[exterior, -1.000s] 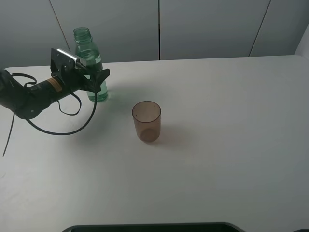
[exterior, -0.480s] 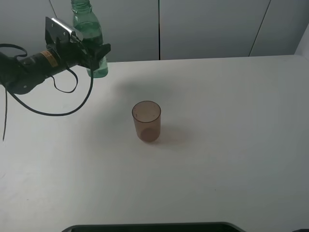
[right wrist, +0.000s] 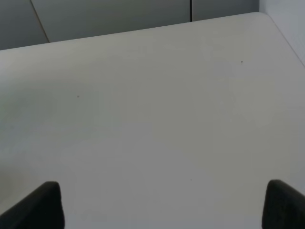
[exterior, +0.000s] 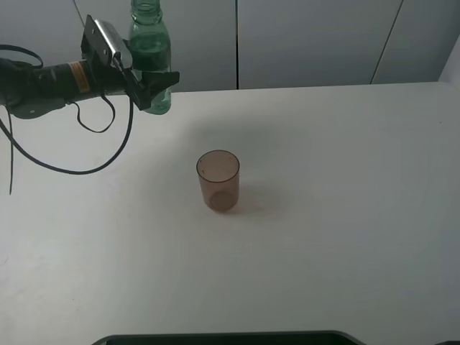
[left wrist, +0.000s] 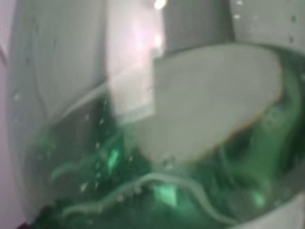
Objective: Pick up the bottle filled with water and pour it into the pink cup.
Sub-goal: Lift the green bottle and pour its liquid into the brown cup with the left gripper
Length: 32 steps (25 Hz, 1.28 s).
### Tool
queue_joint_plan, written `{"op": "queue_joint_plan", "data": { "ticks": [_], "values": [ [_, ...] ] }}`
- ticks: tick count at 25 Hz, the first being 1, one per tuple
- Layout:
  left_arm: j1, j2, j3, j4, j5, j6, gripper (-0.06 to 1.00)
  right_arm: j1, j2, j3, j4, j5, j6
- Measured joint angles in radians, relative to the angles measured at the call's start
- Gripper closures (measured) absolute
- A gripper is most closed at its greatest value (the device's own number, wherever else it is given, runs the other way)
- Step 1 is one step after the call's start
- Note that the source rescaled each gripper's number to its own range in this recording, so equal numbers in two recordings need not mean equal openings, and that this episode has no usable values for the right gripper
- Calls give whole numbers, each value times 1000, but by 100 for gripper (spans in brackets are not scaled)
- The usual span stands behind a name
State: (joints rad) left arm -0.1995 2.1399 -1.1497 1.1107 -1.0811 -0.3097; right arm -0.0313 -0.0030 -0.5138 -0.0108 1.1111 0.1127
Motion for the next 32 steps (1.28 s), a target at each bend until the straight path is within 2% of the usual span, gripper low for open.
{"op": "queue_joint_plan", "data": {
  "ticks": [3, 6, 12, 16, 32],
  "values": [
    [-4, 0, -1, 63, 10, 53, 93, 0, 0, 0, 0, 0, 0],
    [-21, 0, -1, 89, 49, 96, 93, 0, 0, 0, 0, 0, 0],
    [-90, 0, -2, 93, 109, 220, 93, 0, 0, 0, 0, 0, 0],
    [-128, 0, -5, 95, 127, 259, 93, 0, 0, 0, 0, 0, 0],
    [-157, 0, -8, 101, 133, 640, 93, 0, 0, 0, 0, 0, 0]
  ]
}}
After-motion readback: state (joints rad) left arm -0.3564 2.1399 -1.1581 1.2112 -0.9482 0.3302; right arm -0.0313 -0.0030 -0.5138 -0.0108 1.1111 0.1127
